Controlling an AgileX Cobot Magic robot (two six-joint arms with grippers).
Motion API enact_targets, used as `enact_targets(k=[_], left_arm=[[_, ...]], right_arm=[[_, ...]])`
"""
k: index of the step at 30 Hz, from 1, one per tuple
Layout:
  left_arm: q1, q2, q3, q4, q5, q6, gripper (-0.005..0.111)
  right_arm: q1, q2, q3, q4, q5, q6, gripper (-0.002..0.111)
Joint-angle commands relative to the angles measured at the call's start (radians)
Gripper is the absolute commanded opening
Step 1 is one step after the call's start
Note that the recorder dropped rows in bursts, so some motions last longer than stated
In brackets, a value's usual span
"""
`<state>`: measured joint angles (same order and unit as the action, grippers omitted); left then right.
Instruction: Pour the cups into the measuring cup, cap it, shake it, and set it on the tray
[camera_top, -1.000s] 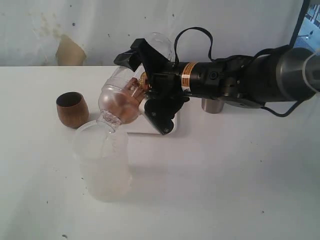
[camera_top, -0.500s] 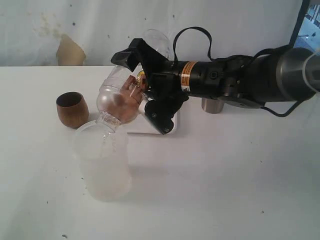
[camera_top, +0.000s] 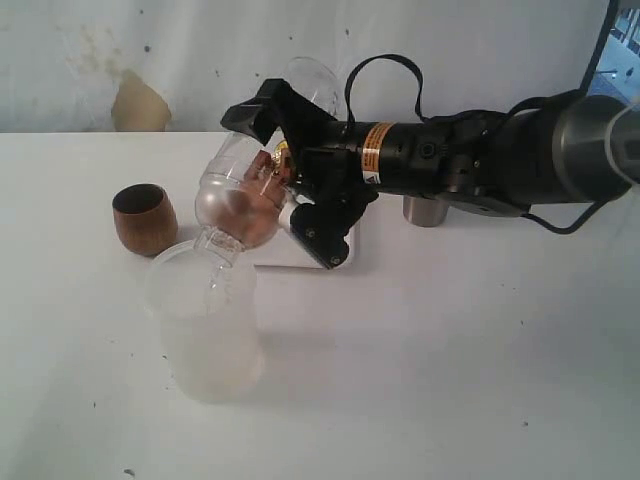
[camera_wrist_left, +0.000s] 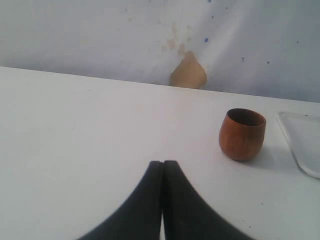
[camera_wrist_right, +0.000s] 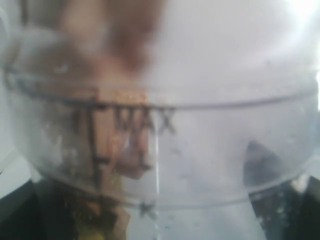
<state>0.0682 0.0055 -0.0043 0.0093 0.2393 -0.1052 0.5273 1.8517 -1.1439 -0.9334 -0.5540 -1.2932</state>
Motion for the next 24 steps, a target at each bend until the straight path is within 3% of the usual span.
enact_targets(k=[1, 24], left_arm=[[0.0, -0.006, 0.004, -0.001, -0.007, -0.002, 0.0], [0.0, -0.006, 0.004, -0.001, -0.007, -0.002, 0.0]], right_arm=[[0.001, -0.017, -0.012, 0.025, -0.039, -0.012, 0.0], [0.001, -0.017, -0.012, 0.025, -0.082, -0.073, 0.0]])
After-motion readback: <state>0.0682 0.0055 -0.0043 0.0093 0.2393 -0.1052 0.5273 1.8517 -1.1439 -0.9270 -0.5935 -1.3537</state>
